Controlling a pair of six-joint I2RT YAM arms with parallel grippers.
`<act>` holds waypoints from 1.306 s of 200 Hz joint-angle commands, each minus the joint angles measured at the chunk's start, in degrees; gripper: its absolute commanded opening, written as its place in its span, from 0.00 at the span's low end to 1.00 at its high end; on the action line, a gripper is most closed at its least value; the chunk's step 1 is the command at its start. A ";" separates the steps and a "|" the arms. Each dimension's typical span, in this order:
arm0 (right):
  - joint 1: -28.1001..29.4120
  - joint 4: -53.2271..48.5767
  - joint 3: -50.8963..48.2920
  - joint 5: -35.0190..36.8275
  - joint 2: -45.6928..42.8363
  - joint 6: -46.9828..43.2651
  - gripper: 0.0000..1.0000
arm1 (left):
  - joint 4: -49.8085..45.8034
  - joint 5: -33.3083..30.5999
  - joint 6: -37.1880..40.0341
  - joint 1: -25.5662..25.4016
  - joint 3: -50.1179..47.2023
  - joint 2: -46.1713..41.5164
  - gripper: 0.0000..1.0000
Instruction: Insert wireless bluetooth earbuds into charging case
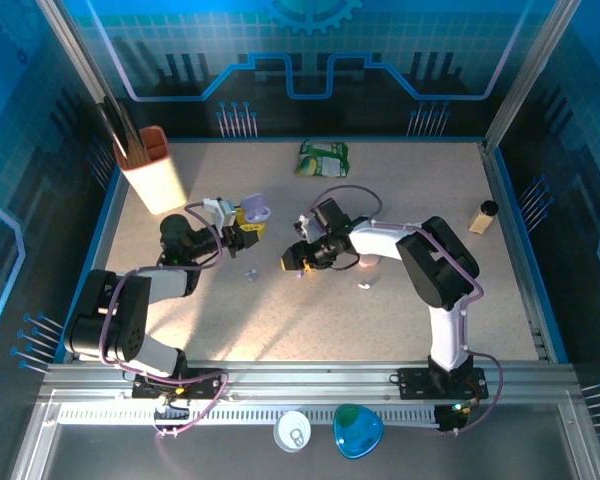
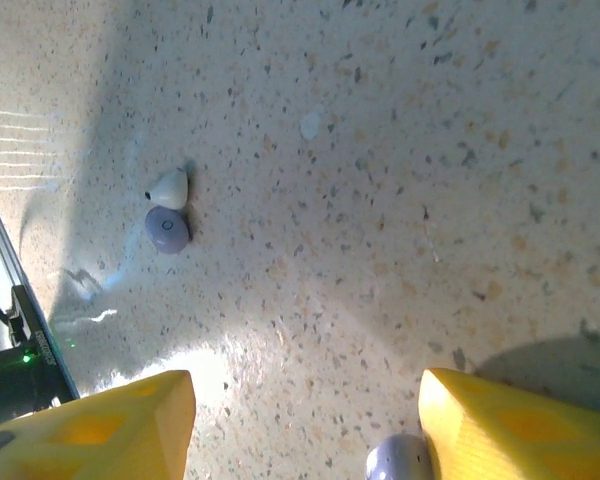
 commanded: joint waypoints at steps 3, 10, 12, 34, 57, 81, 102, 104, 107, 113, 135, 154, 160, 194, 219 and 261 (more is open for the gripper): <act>0.57 -1.97 -3.99 -1.98 -2.75 -0.28 0.62 | 3.03 0.81 -1.18 0.65 -0.44 -0.02 0.32; 0.66 -1.71 -4.81 -1.98 -3.47 -0.10 0.62 | 3.03 0.85 -1.11 0.64 -0.42 -0.05 0.32; 0.70 -1.66 -5.07 -1.98 -3.72 -0.13 0.62 | 2.99 0.88 -1.15 0.64 -0.43 0.00 0.32; 0.78 -1.82 -7.14 -0.98 -5.91 0.05 0.62 | 3.60 1.55 -1.39 0.64 -0.44 0.08 0.32; 0.27 -1.53 -7.76 1.10 -6.35 -0.70 0.62 | 6.29 2.12 -3.22 0.65 -0.33 1.35 0.32; -0.04 -2.41 -5.29 0.28 -4.06 -1.73 0.62 | 10.25 2.70 -5.56 0.70 -0.52 2.84 0.32; -0.12 -4.43 -2.97 0.52 -1.98 -3.14 0.62 | 11.51 2.83 -6.33 0.82 -0.62 3.20 0.32; -0.13 -4.63 -2.81 0.69 -1.87 -3.29 0.62 | 11.46 2.83 -6.32 0.82 -0.68 3.26 0.32; -0.13 -4.93 -2.54 0.85 -1.70 -3.47 0.62 | 11.47 2.83 -6.36 0.89 -0.66 3.21 0.32; -0.20 -5.43 -2.18 1.21 -1.26 -3.80 0.62 | 11.48 2.92 -6.40 0.91 -0.65 3.26 0.32; -0.65 -5.60 -1.19 1.81 -0.37 -4.44 0.62 | 11.51 3.00 -6.49 1.00 -0.52 3.55 0.32; -0.83 -5.84 0.51 1.56 0.39 -4.74 0.62 | 11.85 3.22 -6.90 1.00 -0.15 4.04 0.31; -0.84 -6.01 1.26 1.54 0.59 -4.87 0.62 | 12.01 3.27 -7.12 1.06 -0.18 4.22 0.31; -0.92 -6.90 4.10 2.12 0.58 -5.64 0.63 | 12.67 3.58 -8.09 1.26 0.09 5.03 0.31; -0.92 -7.01 4.92 3.54 -0.74 -6.12 0.64 | 12.64 3.62 -8.19 1.43 0.09 4.96 0.31; 0.34 -10.60 4.74 11.04 -4.74 -9.33 0.63 | 12.70 3.01 -8.21 2.20 -0.41 4.25 0.31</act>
